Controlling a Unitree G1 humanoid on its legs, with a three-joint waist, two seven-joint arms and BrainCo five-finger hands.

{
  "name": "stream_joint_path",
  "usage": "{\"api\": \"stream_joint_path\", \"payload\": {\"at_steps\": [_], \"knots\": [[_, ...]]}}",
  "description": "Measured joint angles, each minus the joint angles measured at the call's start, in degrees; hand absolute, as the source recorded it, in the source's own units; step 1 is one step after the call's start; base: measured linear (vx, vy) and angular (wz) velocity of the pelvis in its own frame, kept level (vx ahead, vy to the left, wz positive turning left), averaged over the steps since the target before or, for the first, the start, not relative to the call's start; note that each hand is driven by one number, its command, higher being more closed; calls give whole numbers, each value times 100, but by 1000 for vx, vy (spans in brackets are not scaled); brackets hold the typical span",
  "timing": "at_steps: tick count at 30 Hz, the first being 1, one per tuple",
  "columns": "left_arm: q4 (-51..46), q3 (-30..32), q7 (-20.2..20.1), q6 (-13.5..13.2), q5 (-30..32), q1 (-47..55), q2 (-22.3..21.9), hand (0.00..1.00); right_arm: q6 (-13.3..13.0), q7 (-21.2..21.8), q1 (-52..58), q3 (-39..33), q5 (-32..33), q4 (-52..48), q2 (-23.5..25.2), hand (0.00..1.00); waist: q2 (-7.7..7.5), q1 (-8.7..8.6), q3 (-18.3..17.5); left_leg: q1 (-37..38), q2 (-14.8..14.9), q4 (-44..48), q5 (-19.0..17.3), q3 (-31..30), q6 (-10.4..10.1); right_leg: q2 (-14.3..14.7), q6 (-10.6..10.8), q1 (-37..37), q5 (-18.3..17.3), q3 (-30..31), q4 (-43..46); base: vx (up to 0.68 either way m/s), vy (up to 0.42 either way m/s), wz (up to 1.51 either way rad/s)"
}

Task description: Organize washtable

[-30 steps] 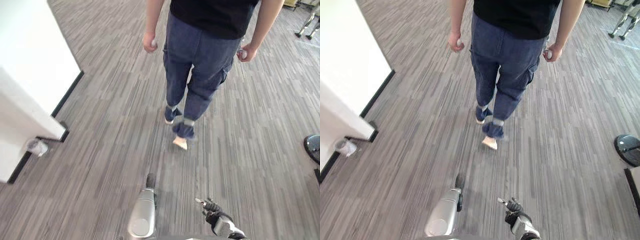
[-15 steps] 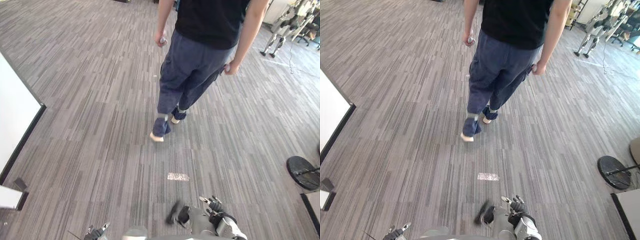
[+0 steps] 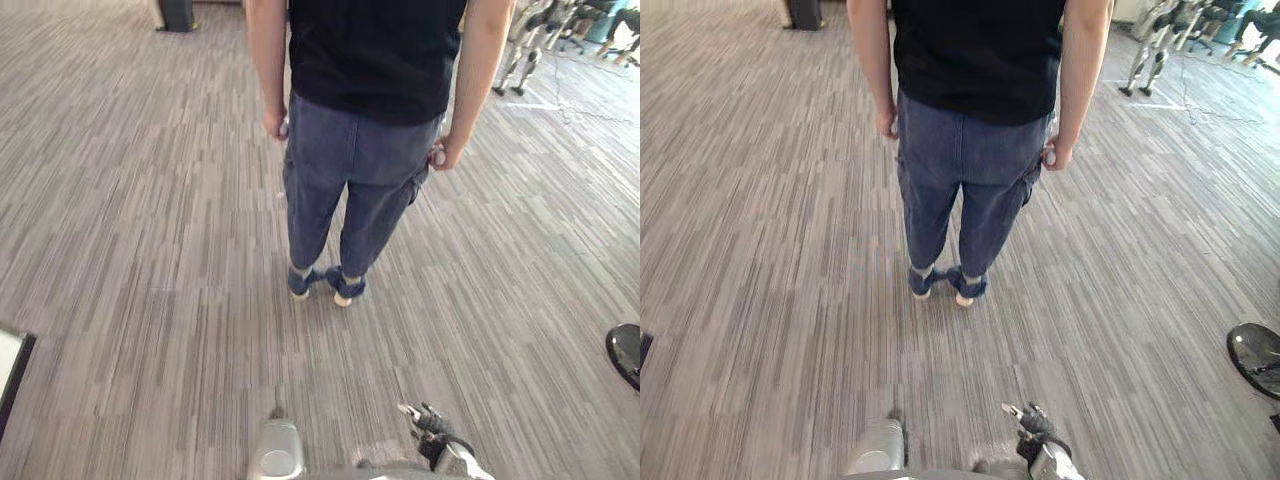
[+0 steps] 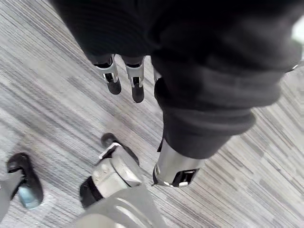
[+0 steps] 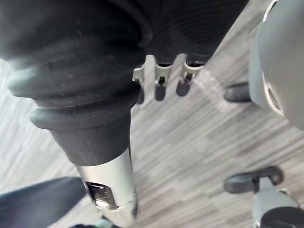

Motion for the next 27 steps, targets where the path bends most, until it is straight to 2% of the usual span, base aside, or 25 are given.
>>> {"api": "stream_joint_path", "payload": {"at_steps": [2, 3, 5, 6, 8, 11, 12, 13, 14, 15, 18, 22, 23, 24, 27], "knots": [[-6, -136, 20, -16, 3, -126, 122, 0, 4, -8, 14, -11, -44, 32, 4, 0, -41, -37, -24, 105, -157, -97, -8, -67, 16, -153, 32, -6, 117, -3, 147, 327, 169, 34], [-7, -208, 24, -40, 10, -123, 123, 0, 9, -7, 17, -9, -90, 33, 29, 0, 22, -20, 10, 332, -176, -315, 0, -87, 29, -189, 77, 19, 175, 33, 245, 180, 101, 7], [27, -217, 27, -77, 33, -117, 143, 0, 0, -5, 39, -2, -153, 28, 112, 0, -34, -20, -14, 690, -238, -691, 45, -75, 97, -136, 99, 140, 162, 135, -68, 119, 33, 6], [37, -239, 25, -75, 40, -120, 195, 0, 1, -7, 44, 3, -170, 29, 142, 0, -100, -22, -6, 865, -353, -848, 57, -80, 114, -158, 94, 176, 279, 90, -171, 55, -51, 8], [114, -240, 24, -82, 36, -116, 150, 0, 4, -11, 56, 1, -248, 32, 111, 0, -26, -25, -16, 1133, -367, -1148, 113, -104, 165, -184, 111, 313, 275, 61, -197, 23, -46, 1], [255, -224, 18, -103, 37, -112, 163, 0, 2, -10, 70, 2, -295, 28, 105, 0, -12, -28, -37, 1479, -418, -2009, 518, -107, 141, -244, 234, 291, 194, 35, -273, -93, -40, -6], [262, -190, 16, -102, 36, -108, 165, 0, 4, -13, 71, 3, -325, 29, 110, 0, -71, -21, -61, 1616, -492, -2405, 734, -108, 127, -292, 348, 295, 82, 14, -381, -67, -29, 1], [261, -182, 16, -104, 36, -114, 186, 0, 6, -14, 62, 3, -335, 29, 112, 0, -115, -28, -33, 1597, -555, -2448, 768, -125, 134, -354, 393, 308, -30, -3, -416, -67, -29, 2], [463, -183, 35, -103, 39, -49, 296, 0, 28, -10, 267, 391, -464, 290, -66, 0, -229, -33, 17, 1743, -1054, -2452, 613, -235, 479, -572, 529, 595, 288, -7, -634, 0, 0, 0], [463, -184, 35, -102, 39, -49, 296, 0, 28, -11, 267, 392, -464, 289, -68, 0, -186, -33, 46, 1755, -1010, -2452, 606, -235, 482, -528, 463, 594, 378, -5, -633, 0, 0, 0], [461, -184, 29, -101, 39, -48, 299, 0, 25, -10, 283, 395, -464, 281, -106, 0, -181, -32, 46, 1761, -940, -2453, 536, -217, 532, -463, 348, 586, 486, 4, -613, -52, -11, -10], [404, -252, 32, -109, 92, -48, 317, 0, 6, -15, 297, 409, -469, 249, -126, 0, -183, -31, 33, 1620, -924, -2453, 523, 1, 551, -476, 280, 364, 375, 27, -622, -80, -7, -31], [381, -346, 21, -114, 155, -48, 367, 0, -4, -44, 304, 416, -472, 249, -123, 0, -212, -33, -9, 1444, -956, -2453, 530, 88, 541, -509, 278, 179, 143, 30, -630, -62, -41, -30], [380, -437, 25, -115, 225, -65, 399, 0, -8, -54, 307, 416, -463, 241, -131, 0, -203, -55, -21, 1361, -967, -2453, 533, 88, 539, -524, 441, 101, 105, 33, -637, -57, -58, -20], [381, -791, 22, -122, 494, -192, 431, 0, -59, -142, 291, 416, -469, 240, -218, 0, -83, -95, -82, 1187, -932, -2453, 545, 120, 522, -443, 462, -79, 88, 4, -769, 36, -40, 7]]}}
